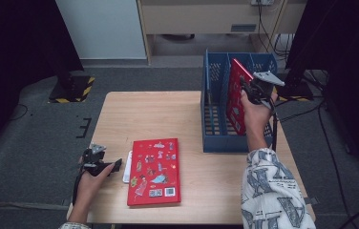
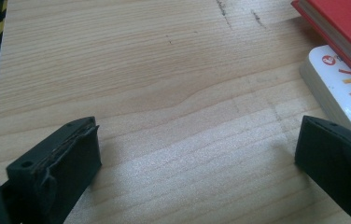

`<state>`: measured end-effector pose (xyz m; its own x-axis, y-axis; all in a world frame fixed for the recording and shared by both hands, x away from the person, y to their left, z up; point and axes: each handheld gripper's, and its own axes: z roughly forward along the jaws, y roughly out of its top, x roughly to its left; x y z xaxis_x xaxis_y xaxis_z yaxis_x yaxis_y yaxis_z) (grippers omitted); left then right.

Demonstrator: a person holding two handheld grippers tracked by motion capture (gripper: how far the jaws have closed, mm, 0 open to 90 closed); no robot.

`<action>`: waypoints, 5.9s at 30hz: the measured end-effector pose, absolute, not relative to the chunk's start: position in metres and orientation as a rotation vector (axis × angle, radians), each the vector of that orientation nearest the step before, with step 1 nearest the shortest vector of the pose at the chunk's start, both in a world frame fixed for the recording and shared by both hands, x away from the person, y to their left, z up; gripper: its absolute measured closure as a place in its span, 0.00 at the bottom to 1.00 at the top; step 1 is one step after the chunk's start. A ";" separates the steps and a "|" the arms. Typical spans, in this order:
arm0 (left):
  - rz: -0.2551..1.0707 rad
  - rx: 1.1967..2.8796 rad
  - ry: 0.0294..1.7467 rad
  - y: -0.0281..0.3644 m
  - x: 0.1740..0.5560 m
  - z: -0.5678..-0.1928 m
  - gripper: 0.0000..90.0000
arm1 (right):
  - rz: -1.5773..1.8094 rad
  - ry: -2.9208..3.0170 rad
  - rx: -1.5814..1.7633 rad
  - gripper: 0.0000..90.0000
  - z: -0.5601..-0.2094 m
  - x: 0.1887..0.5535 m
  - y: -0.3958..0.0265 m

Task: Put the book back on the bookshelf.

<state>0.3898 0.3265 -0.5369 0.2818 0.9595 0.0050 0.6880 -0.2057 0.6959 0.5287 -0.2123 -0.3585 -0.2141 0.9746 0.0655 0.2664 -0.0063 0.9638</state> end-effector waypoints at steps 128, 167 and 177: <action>0.591 1.987 1.448 0.321 0.390 -0.537 0.00 | 1.093 1.599 1.276 0.72 -0.373 0.525 -0.176; 0.597 1.983 1.452 0.321 0.390 -0.537 0.00 | 1.086 1.756 1.248 0.78 -0.399 0.472 -0.201; 0.598 1.983 1.453 0.321 0.391 -0.537 0.00 | 1.077 1.765 1.249 0.85 -0.404 0.473 -0.197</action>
